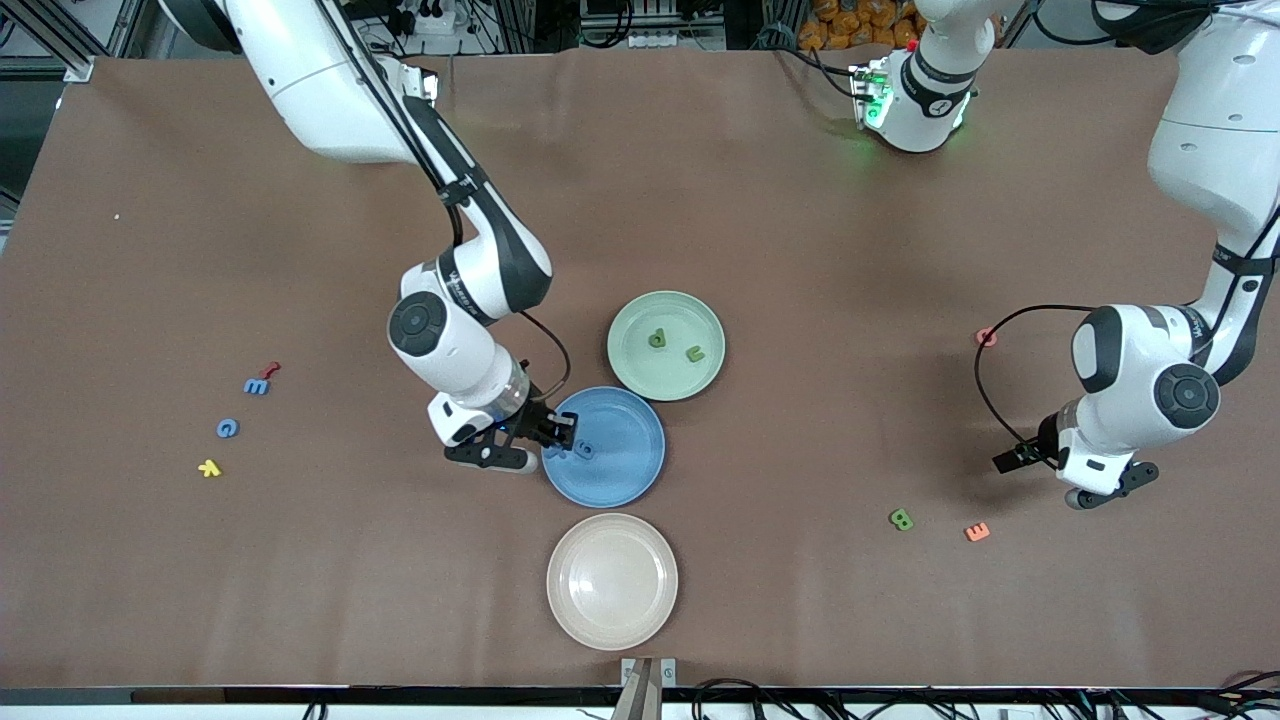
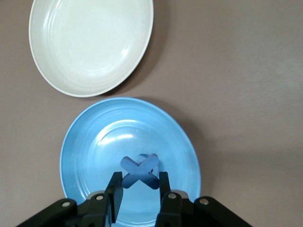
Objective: Sort letters by color into matching plates
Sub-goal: 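Place the blue X on the blue plate while the left gripper reaches the Z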
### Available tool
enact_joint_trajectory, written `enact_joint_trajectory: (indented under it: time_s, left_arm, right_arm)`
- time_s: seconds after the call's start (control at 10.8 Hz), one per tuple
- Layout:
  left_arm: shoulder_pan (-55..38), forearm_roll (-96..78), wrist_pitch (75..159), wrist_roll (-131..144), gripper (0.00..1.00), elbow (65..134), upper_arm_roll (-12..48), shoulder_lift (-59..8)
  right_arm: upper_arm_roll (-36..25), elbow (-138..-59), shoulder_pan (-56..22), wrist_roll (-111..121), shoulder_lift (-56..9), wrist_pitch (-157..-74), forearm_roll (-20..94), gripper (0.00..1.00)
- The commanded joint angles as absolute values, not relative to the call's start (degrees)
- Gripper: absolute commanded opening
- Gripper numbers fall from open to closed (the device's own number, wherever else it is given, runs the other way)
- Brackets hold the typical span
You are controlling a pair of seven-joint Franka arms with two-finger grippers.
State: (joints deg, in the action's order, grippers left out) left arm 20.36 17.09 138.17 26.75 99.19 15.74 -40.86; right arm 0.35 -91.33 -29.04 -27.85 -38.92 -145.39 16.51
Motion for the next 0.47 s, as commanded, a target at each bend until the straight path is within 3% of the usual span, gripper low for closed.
enact_joint_trajectory:
  time_s: [0.0, 0.19, 0.28, 0.37]
  left_arm:
    - [21.27, 18.37, 138.96, 26.02, 1.0, 99.67, 16.52, -40.87]
    - [21.27, 18.37, 138.96, 26.1, 1.0, 99.67, 16.52, -40.87]
    - [21.27, 18.37, 138.96, 26.1, 1.0, 99.75, 16.52, -40.87]
    - [21.18, 18.37, 138.96, 26.1, 1.0, 99.76, 16.52, -40.96]
  right_arm:
    - [0.17, -86.14, -32.07, -29.26, -43.94, -144.93, 17.23, 0.23]
    - [0.18, -85.96, -33.83, -29.62, -44.65, -145.28, 17.23, 0.24]
    - [0.18, -85.96, -33.92, -29.18, -44.65, -145.11, 16.44, 0.47]
    - [0.09, -86.04, -33.93, -29.01, -44.56, -145.11, 16.0, 0.99]
